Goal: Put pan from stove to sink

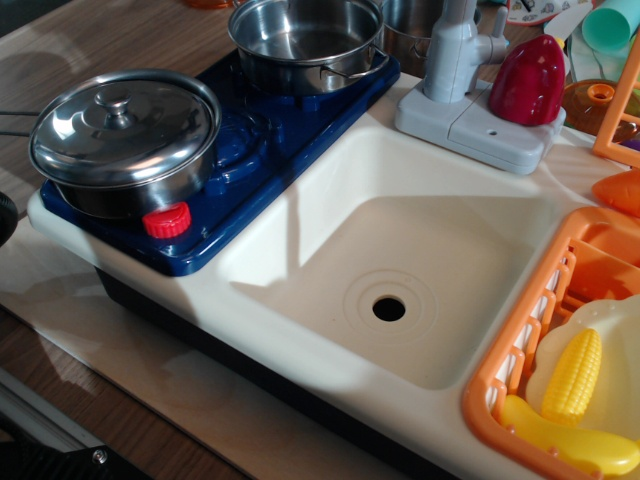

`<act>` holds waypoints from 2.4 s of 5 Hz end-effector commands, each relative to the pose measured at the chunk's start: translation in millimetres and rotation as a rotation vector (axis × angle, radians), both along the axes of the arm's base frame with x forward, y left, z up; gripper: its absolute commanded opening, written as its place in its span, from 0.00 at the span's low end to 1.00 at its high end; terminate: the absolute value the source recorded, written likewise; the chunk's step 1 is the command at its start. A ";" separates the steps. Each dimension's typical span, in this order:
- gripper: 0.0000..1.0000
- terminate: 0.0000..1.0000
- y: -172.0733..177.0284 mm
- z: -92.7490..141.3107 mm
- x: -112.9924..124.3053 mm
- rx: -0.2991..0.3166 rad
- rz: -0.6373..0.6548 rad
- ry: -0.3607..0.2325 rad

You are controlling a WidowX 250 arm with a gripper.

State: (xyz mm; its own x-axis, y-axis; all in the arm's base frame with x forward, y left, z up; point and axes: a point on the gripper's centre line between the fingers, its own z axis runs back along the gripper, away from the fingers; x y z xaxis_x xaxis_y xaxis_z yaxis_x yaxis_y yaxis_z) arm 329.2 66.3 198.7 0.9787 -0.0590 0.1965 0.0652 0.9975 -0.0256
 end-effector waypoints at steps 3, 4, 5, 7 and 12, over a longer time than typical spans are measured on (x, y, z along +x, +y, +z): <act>1.00 0.00 -0.8 -3.6 -16.1 0.093 -0.406 -0.048; 1.00 0.00 -3.0 -11.6 -22.8 0.092 -0.493 -0.063; 1.00 0.00 -2.6 -16.9 -31.4 0.075 -0.529 -0.100; 1.00 0.00 -5.9 -31.5 -33.3 0.045 -0.578 -0.131; 0.00 0.00 -29.1 -61.5 -37.2 0.021 -0.527 -0.173</act>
